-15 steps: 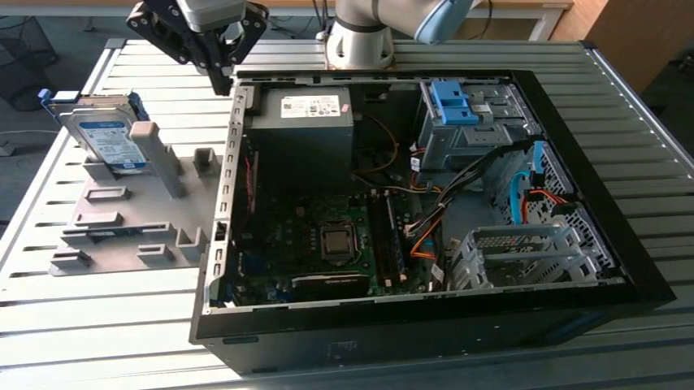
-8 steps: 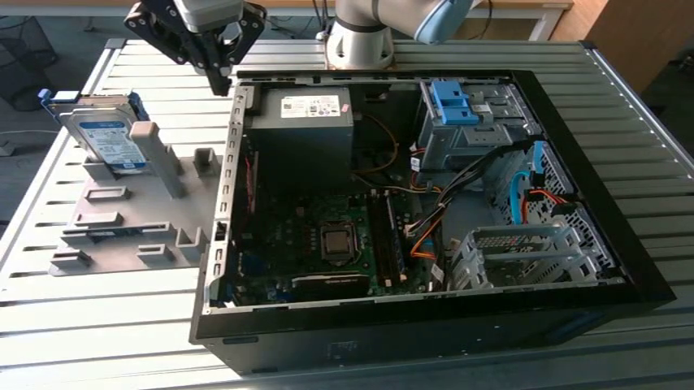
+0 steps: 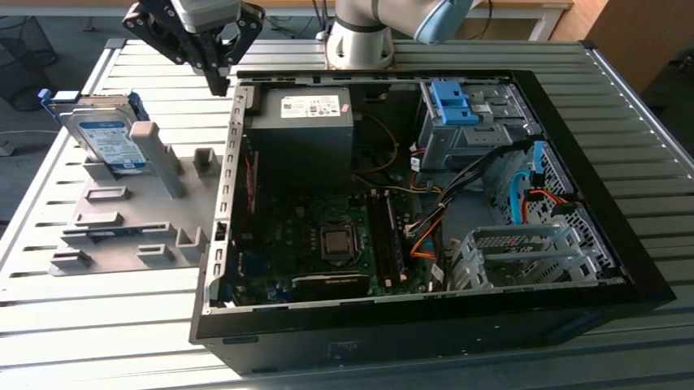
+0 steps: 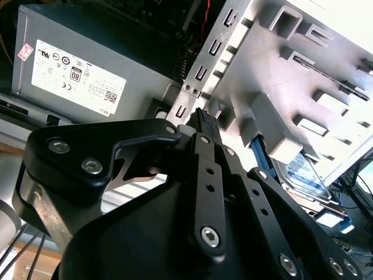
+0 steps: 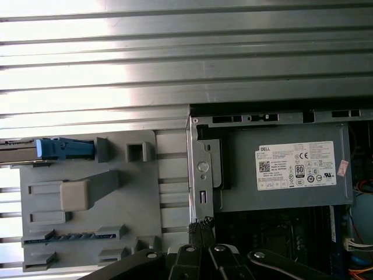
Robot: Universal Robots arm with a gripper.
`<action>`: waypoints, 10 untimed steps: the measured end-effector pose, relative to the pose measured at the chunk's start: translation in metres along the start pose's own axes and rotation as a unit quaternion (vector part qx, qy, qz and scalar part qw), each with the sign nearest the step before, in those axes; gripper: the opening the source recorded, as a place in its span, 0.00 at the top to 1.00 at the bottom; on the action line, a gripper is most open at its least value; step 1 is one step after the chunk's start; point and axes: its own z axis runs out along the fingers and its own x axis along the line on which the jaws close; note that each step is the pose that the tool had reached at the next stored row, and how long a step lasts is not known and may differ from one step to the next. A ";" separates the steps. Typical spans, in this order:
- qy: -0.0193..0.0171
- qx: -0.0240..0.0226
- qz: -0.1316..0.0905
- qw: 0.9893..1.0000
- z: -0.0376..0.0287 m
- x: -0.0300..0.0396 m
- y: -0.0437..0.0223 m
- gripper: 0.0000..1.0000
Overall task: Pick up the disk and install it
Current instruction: 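Reach for the disk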
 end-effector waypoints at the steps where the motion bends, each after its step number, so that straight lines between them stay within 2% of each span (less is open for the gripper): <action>1: 0.000 0.000 0.000 1.000 0.0000 0.0002 0.0000 0.89; 10: 0.000 0.000 0.000 1.000 0.0003 0.0029 -0.0002 0.89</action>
